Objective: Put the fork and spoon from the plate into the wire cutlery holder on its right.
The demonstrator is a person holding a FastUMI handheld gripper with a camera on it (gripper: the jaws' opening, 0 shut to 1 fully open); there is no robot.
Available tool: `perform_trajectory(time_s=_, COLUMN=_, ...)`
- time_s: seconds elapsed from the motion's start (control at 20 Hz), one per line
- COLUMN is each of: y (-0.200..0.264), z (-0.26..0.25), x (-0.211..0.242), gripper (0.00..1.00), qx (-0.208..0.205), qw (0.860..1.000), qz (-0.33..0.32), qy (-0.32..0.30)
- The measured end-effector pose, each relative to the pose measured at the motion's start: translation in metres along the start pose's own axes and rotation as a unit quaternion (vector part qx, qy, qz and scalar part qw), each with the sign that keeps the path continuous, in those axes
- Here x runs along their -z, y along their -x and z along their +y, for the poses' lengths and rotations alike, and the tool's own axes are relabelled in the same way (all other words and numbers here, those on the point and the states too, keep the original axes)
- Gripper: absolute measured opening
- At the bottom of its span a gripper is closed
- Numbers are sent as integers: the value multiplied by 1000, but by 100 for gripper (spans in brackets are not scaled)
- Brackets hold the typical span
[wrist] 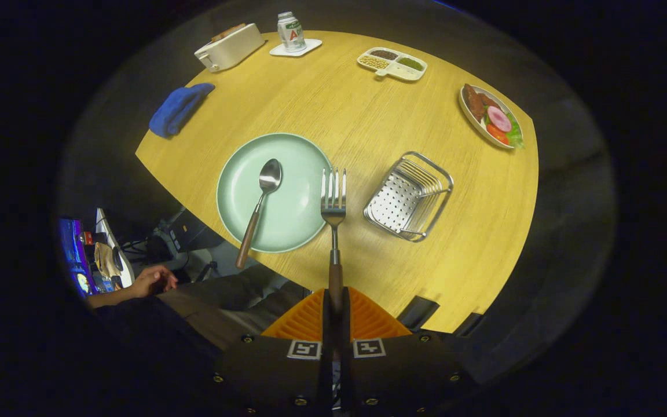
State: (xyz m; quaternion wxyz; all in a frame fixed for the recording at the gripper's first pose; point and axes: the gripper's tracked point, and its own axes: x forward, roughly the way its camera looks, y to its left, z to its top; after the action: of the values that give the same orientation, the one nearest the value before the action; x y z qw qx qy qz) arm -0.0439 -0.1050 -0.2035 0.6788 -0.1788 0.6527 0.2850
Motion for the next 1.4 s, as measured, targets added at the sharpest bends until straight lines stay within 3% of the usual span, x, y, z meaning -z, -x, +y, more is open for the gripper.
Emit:
perform_trajectory(time_s=0.2, y=23, z=-46, x=13, gripper=6, qx=28, qw=998, qz=51, qy=-5)
perform_trajectory(time_s=0.4, y=19, z=-63, x=-2, gripper=6, qx=23, qw=996, qz=83, qy=-32)
perform_trajectory(time_s=0.9, y=-27, z=-80, x=-30, gripper=6, qx=39, qw=978, qz=204, qy=-2)
perform_trajectory(time_s=1.4, y=-33, z=-90, x=-64, gripper=15, qx=37, qw=983, qz=176, qy=-23)
